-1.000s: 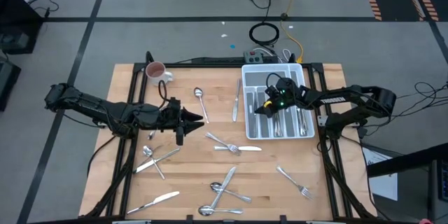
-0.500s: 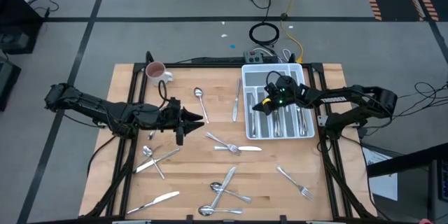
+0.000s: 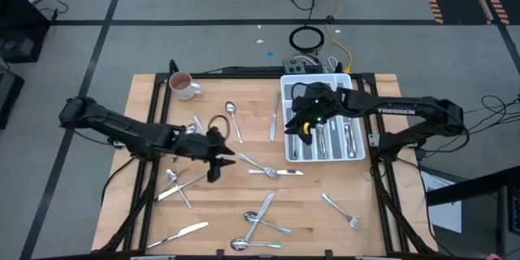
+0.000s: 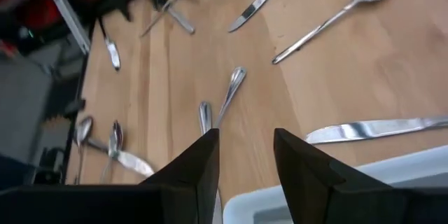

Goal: Sort silverware
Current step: Put the middle fork in the right section of the silverware tray

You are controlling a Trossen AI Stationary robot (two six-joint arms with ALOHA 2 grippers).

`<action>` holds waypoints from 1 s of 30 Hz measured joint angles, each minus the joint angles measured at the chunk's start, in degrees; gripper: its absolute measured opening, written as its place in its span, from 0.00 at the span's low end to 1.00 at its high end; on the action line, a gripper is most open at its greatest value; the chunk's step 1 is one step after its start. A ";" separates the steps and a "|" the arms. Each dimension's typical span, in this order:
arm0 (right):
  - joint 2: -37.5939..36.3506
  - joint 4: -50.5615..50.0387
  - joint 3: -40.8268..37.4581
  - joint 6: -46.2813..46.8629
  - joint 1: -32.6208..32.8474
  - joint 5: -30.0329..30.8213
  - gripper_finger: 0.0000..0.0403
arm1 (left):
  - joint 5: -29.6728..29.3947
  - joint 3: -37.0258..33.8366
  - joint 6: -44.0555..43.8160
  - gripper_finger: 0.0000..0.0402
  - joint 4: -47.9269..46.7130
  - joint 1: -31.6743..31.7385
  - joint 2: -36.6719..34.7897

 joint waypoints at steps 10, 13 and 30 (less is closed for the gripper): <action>-0.02 -18.84 18.82 -3.16 5.66 2.34 0.32 | 13.34 11.84 16.36 0.39 -2.55 6.43 20.15; -0.02 -22.09 22.54 -3.16 7.13 2.15 0.32 | 14.79 16.66 20.36 0.44 -6.65 7.87 25.35; -1.58 -29.90 30.47 1.62 14.50 0.20 0.32 | 13.31 26.62 34.01 0.58 -10.16 9.93 40.32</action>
